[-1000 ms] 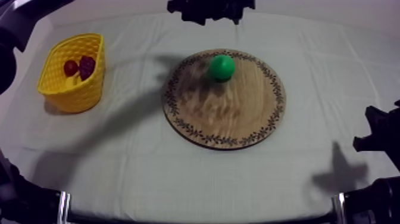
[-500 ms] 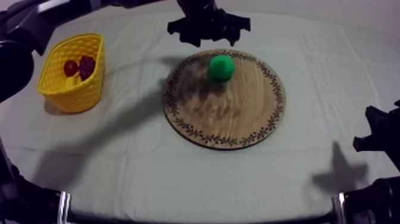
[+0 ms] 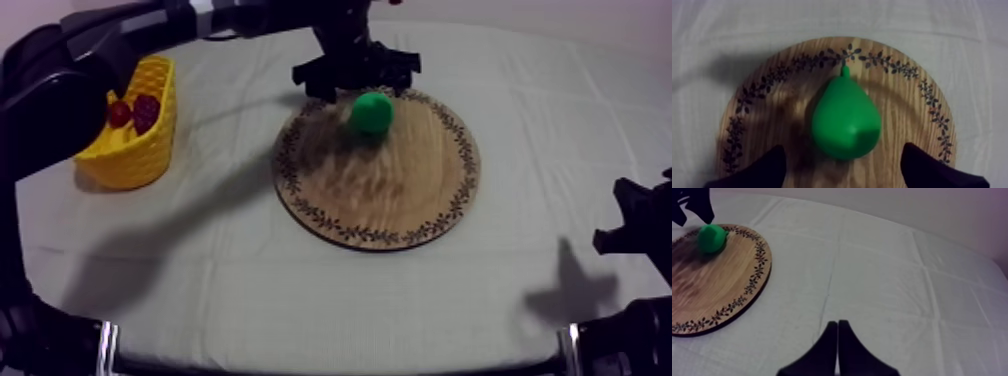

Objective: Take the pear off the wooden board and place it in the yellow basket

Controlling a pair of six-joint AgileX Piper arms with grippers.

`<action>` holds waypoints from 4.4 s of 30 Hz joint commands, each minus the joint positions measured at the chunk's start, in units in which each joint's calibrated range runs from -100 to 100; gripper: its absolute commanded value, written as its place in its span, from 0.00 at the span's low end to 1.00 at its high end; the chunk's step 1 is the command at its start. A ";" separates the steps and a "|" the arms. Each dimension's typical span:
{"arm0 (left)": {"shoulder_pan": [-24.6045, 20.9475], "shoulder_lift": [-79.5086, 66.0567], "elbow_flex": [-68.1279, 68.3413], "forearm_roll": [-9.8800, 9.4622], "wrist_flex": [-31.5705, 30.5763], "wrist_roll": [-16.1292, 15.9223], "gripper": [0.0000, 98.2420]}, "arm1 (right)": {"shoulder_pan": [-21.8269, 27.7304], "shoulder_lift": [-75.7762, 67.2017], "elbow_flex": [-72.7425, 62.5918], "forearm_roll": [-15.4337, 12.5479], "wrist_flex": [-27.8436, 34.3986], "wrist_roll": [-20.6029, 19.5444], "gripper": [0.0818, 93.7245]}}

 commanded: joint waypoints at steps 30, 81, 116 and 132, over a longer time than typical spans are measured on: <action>0.03 12.85 -9.06 -1.69 -4.40 1.97 0.44 | 0.00 -0.05 0.00 0.02 -0.02 0.01 0.00; -24.44 -52.24 44.78 -3.99 1.11 -13.10 0.72 | 0.00 -0.05 0.00 0.02 -0.02 0.01 0.00; -31.99 -86.09 82.09 -3.37 -21.50 -20.18 0.22 | 0.00 -0.05 0.00 0.02 -0.02 0.01 0.00; -35.90 -135.13 116.02 1.32 -28.86 -26.54 0.00 | 0.00 -0.05 0.00 0.02 -0.02 0.03 0.00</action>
